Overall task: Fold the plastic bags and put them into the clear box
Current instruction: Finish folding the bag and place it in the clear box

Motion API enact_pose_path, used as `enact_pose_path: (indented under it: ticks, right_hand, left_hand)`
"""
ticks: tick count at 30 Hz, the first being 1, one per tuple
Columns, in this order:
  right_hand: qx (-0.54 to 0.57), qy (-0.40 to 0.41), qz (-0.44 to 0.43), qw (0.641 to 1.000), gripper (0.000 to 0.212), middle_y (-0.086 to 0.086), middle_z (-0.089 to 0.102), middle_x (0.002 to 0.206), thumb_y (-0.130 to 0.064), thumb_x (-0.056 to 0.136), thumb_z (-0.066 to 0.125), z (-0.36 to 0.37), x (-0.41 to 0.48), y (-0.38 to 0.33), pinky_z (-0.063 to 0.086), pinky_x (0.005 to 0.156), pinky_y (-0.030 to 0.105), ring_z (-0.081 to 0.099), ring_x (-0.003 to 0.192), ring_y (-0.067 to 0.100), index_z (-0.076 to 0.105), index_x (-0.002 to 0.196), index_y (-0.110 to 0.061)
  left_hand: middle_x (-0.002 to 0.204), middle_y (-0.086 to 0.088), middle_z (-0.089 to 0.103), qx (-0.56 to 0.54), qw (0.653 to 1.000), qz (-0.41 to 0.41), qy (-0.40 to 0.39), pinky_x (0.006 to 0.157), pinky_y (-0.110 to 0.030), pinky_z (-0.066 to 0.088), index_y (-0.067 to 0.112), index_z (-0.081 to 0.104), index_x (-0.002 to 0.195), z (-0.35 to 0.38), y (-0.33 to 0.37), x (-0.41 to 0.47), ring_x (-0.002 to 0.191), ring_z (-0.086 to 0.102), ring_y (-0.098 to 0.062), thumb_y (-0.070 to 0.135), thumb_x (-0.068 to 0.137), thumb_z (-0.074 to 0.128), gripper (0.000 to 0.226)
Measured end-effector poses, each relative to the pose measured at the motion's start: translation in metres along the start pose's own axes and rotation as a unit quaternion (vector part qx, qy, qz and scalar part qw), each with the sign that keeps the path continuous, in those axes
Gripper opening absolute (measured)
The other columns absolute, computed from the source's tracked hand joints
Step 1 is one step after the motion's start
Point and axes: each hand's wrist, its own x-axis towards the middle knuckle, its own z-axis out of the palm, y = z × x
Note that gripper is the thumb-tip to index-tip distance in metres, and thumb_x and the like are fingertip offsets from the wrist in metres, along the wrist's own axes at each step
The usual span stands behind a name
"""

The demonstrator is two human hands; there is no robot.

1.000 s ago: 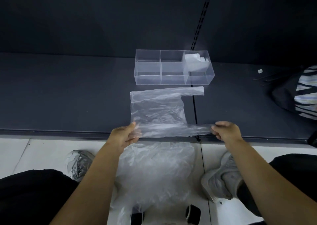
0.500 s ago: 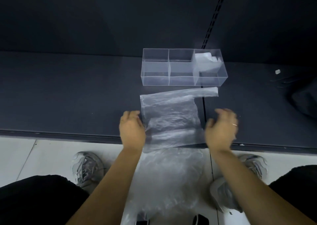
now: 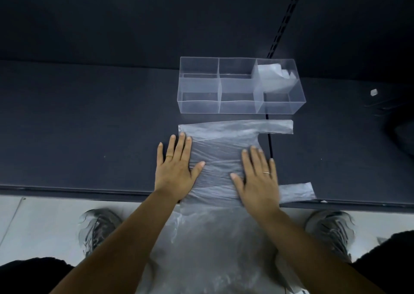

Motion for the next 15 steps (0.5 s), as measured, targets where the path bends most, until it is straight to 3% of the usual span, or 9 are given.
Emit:
enact_pose_path:
  ticks: [3, 5, 8, 11, 13, 15]
  right_hand:
    - [-0.004, 0.027, 0.094, 0.995, 0.082, 0.006, 0.0, 0.162, -0.063, 0.086, -0.007, -0.013, -0.001, 0.03, -0.009, 0.119, 0.041, -0.005, 0.149, 0.021, 0.001, 0.153, -0.016]
    - [0.011, 0.045, 0.105, 0.993, 0.08, 0.008, 0.001, 0.162, -0.06, 0.091, -0.001, -0.022, 0.009, 0.027, -0.007, 0.12, 0.042, -0.004, 0.149, 0.023, 0.005, 0.154, -0.011]
    - [0.067, 0.057, -0.01, 0.996, 0.066, 0.006, 0.003, 0.162, -0.048, 0.099, 0.019, -0.028, 0.039, -0.013, -0.006, 0.12, 0.038, -0.003, 0.149, 0.02, 0.007, 0.154, -0.012]
    - [0.077, 0.026, -0.133, 0.988, 0.061, 0.005, 0.006, 0.162, -0.043, 0.102, 0.025, -0.026, 0.063, -0.059, -0.008, 0.12, 0.035, -0.001, 0.149, 0.017, 0.011, 0.153, -0.014]
    - [0.055, 0.005, -0.155, 0.986, 0.062, 0.004, 0.004, 0.162, -0.046, 0.102, 0.025, -0.02, 0.073, -0.064, -0.012, 0.119, 0.034, -0.003, 0.149, 0.017, 0.009, 0.153, -0.015]
    - [0.035, -0.012, -0.124, 0.992, 0.067, 0.002, -0.006, 0.162, -0.053, 0.1, 0.019, -0.014, 0.083, -0.045, -0.014, 0.118, 0.035, -0.011, 0.148, 0.016, 0.001, 0.153, -0.018]
  left_hand:
    - [0.16, 0.001, -0.011, -0.006, 1.0, 0.006, 0.009, 0.114, -0.042, -0.02, 0.02, -0.009, 0.152, -0.002, -0.003, 0.0, 0.147, -0.013, -0.02, 0.072, 0.083, -0.013, 0.087]
    - [0.161, 0.0, -0.007, -0.025, 0.999, 0.011, 0.033, 0.115, -0.039, -0.02, 0.018, -0.003, 0.152, -0.005, 0.0, 0.004, 0.147, -0.013, -0.017, 0.069, 0.086, -0.011, 0.084]
    - [0.16, -0.003, -0.003, -0.072, 0.995, 0.016, 0.063, 0.116, -0.034, -0.018, 0.014, 0.003, 0.152, -0.012, 0.012, 0.016, 0.145, -0.013, -0.013, 0.056, 0.091, -0.005, 0.074]
    - [0.16, -0.005, -0.009, -0.051, 0.998, 0.018, 0.043, 0.116, -0.035, -0.017, 0.011, -0.003, 0.151, -0.011, 0.017, 0.025, 0.146, -0.014, -0.017, 0.049, 0.09, -0.007, 0.071]
    - [0.16, -0.006, -0.011, -0.026, 0.999, 0.016, 0.04, 0.117, -0.038, -0.015, 0.011, -0.008, 0.151, -0.004, 0.014, 0.028, 0.146, -0.014, -0.019, 0.046, 0.098, 0.004, 0.064]
    - [0.16, -0.005, -0.011, -0.035, 0.999, 0.009, 0.038, 0.117, -0.038, -0.015, 0.012, -0.007, 0.151, -0.001, 0.012, 0.03, 0.146, -0.014, -0.017, 0.049, 0.098, 0.01, 0.066]
